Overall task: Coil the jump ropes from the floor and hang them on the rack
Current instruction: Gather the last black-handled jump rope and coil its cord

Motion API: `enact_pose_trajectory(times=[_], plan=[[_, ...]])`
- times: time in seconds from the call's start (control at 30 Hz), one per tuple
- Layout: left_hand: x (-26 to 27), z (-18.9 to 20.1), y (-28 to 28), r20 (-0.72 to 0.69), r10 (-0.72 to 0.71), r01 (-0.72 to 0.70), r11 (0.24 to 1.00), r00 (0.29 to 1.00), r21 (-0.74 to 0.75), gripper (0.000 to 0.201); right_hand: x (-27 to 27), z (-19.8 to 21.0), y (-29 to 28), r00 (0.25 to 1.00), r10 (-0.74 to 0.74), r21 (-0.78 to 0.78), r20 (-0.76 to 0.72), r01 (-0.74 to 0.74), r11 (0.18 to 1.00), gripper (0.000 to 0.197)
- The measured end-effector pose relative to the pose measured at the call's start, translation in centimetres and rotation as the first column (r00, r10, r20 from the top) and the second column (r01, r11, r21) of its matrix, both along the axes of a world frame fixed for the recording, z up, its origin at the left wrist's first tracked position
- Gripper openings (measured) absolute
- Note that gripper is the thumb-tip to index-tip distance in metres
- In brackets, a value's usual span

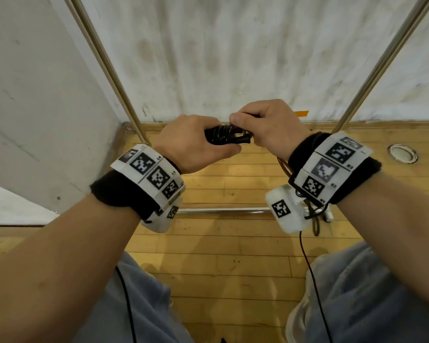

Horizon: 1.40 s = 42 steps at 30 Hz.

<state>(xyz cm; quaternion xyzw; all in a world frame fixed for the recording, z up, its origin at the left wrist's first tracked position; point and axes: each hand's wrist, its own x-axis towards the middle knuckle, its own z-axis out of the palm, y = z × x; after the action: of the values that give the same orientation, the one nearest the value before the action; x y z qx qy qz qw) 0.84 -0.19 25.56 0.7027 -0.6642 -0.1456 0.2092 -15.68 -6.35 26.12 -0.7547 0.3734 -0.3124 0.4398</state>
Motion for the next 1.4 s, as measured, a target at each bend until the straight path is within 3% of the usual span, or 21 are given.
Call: enact_pose_trajectory(times=[0.17,0.23,0.33,0.43,0.53,0.6,0.7,0.87,1.0,1.1,1.23,1.33,1.4], plan=[[0.3,0.8,0.5,-0.117,-0.058,0.058,0.998,0.991,0.005,0.032,-0.4,0.2,-0.5,0.987,0.004,0.180,0.161,-0.033,0.983,0.005],[0.0,1.2,0.9,-0.203,-0.079,0.079,0.997,0.976,-0.006,0.032,-0.4,0.2,-0.5,0.972,0.006,0.268,0.235,-0.071,0.961,0.011],[-0.6,1.7,1.2,-0.357,-0.093,0.063,0.993,0.929,-0.095,0.033,-0.3,-0.1,-0.4,0.918,0.003,0.433,0.397,-0.191,0.881,0.024],[-1.1,1.8,1.2,-0.429,-0.097,0.024,0.985,0.898,-0.171,0.037,0.2,-0.5,-0.1,0.858,-0.056,0.534,0.510,-0.264,0.803,0.021],[-1.1,1.3,0.8,-0.401,-0.033,-0.048,0.981,0.916,-0.190,0.036,0.6,-1.2,0.6,0.928,-0.081,0.485,0.364,-0.115,0.867,0.024],[-0.7,0.9,0.3,-0.365,0.037,-0.116,0.973,0.930,-0.199,0.031,1.0,-1.7,1.5,0.986,-0.045,0.306,0.162,-0.007,0.952,0.023],[-0.3,0.2,-0.2,-0.298,0.111,-0.177,0.963,0.948,-0.204,0.031,1.5,-2.2,2.6,0.998,0.008,0.081,-0.069,-0.002,0.997,0.021],[1.5,-0.6,-1.0,-0.038,0.224,-0.227,0.952,0.974,-0.207,0.043,1.6,-2.2,2.9,0.986,0.052,0.115,-0.160,-0.033,0.993,0.015],[3.1,-1.2,-1.5,0.213,0.280,-0.249,0.955,0.936,-0.163,0.048,1.5,-2.7,3.5,0.955,0.137,0.113,-0.264,-0.111,0.987,0.021],[3.3,-1.5,-1.4,0.342,0.191,-0.200,0.980,0.920,-0.008,0.043,1.2,-2.3,2.9,0.891,0.096,-0.102,-0.443,-0.157,0.982,0.022],[2.6,-1.6,-0.8,0.356,-0.045,-0.032,0.977,0.933,0.209,0.036,0.9,-1.6,2.3,0.828,0.069,-0.286,-0.556,-0.269,0.920,0.024],[1.6,-1.3,-0.3,0.294,-0.194,0.117,0.958,0.936,0.261,0.035,0.9,-1.0,1.8,0.850,0.113,-0.304,-0.515,-0.304,0.903,0.024],[1.0,-0.8,0.0,0.249,-0.232,0.171,0.955,0.940,0.244,0.048,0.8,-0.6,1.4,0.906,0.137,-0.269,-0.402,-0.259,0.928,0.021]])
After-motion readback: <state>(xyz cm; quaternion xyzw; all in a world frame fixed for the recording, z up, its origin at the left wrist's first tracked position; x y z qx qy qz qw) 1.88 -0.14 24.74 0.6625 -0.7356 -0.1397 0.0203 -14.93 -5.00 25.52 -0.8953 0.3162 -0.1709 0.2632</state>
